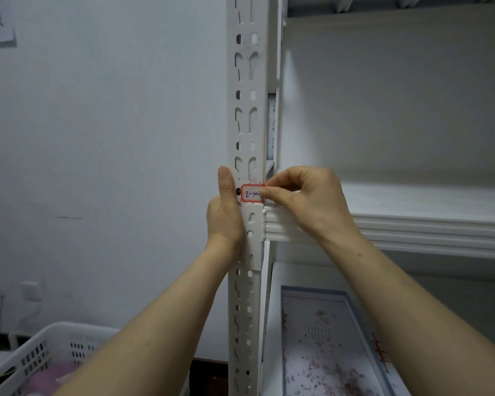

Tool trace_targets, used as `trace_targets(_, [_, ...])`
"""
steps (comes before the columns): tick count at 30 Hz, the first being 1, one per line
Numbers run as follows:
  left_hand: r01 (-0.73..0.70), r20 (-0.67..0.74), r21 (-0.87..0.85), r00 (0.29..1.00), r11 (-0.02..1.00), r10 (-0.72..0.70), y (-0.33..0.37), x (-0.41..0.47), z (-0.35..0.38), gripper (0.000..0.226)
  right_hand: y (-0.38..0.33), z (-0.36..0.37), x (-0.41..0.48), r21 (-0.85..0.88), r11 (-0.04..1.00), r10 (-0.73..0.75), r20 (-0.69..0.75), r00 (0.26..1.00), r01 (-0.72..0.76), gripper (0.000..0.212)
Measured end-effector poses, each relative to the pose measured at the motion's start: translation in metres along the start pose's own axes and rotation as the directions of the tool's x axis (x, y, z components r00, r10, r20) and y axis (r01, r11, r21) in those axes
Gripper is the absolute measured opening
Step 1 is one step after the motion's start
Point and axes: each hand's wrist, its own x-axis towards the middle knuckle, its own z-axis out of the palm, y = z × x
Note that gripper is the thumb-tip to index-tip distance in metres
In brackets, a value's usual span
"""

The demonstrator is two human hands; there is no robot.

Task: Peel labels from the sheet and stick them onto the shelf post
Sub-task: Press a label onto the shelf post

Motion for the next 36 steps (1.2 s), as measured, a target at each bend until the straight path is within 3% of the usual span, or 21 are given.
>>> trace_targets(10, [0.002,-0.023,0.005,1.000,1.000,-0.002,0.0014,-0.0009,0.0002,0.070,-0.0001,-0.0006,0.0001,-0.133,0.989,-0.061,0.068,0.996,0.070,0.011])
trace_targets(18, [0.002,-0.019,0.002,1.000,1.000,-0.002,0.0010,0.0000,-0.0003,0.072,-0.0009,-0.0015,-0.0012,-0.008,0.999,0.043,0.025,0.999,-0.043,0.010])
trace_targets(31, [-0.017,-0.043,0.006,0.999,1.000,0.017,0.0002,0.0000,0.0000,0.069,-0.0015,-0.0010,0.0017,-0.157,0.987,-0.003,0.125,0.992,0.023,0.011])
trace_targets(36, [-0.017,-0.042,0.028,0.999,0.999,0.019,0.0007,0.0001,-0.0001,0.069,-0.0026,-0.0093,0.0021,-0.051,0.997,0.059,0.128,0.990,-0.053,0.017])
